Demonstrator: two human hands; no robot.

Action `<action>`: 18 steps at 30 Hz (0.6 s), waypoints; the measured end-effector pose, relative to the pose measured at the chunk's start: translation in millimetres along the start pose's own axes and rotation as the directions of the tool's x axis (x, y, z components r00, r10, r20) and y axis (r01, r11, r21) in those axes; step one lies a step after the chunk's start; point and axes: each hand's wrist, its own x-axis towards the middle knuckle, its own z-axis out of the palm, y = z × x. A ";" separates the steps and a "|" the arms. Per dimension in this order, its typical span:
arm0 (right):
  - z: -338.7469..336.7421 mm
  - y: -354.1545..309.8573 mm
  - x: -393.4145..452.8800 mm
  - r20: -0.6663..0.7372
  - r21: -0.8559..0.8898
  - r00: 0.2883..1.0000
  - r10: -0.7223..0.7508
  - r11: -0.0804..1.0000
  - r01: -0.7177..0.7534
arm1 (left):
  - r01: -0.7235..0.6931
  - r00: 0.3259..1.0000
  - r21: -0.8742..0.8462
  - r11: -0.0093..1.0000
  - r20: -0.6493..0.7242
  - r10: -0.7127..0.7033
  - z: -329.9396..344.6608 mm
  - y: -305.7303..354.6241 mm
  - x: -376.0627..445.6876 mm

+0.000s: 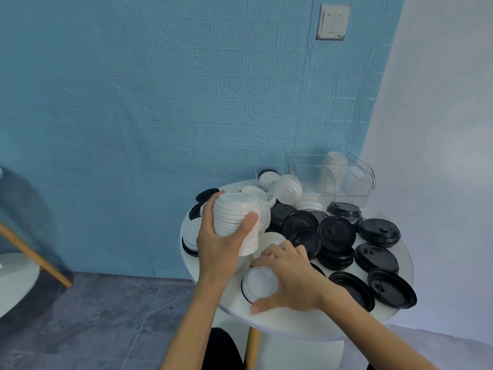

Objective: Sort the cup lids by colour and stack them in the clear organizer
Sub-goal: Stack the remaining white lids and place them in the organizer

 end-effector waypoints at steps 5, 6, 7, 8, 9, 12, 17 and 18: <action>-6.3 5.6 2.3 -0.093 0.190 0.994 0.057 0.981 -0.038 | -0.013 1.000 -0.003 1.000 0.001 0.013 -0.9 -1.6 2.5; -9.8 8.5 1.9 -0.100 0.240 0.993 0.066 0.970 -0.041 | -0.014 1.000 -0.007 1.000 0.005 0.014 -0.9 -1.8 2.5; -13.3 11.9 1.6 -0.098 0.296 0.992 0.074 0.954 -0.042 | -0.013 1.000 -0.009 1.000 0.013 0.013 -0.7 -1.7 1.8; -16.6 15.2 1.2 -0.096 0.360 0.992 0.084 0.932 -0.044 | -0.012 1.000 -0.010 1.000 0.022 0.012 -0.5 -1.9 1.1; -19.8 18.6 1.7 -0.096 0.424 0.991 0.098 0.904 -0.048 | -0.013 1.000 -0.013 1.000 0.027 0.013 0.1 -1.9 0.4; -27.7 28.9 4.6 -0.114 0.586 0.985 0.130 0.809 -0.039 | -0.012 1.000 -0.031 0.999 0.013 0.013 1.7 -0.7 0.4; -55.9 29.8 12.0 -0.219 0.551 0.960 0.175 0.834 -0.026 | -0.026 1.000 -0.050 0.998 0.001 0.026 1.2 -0.9 4.6; -65.7 28.7 14.2 -0.275 0.560 0.939 0.205 0.828 -0.017 | -0.024 1.000 -0.049 0.999 0.008 0.025 1.0 -1.7 4.5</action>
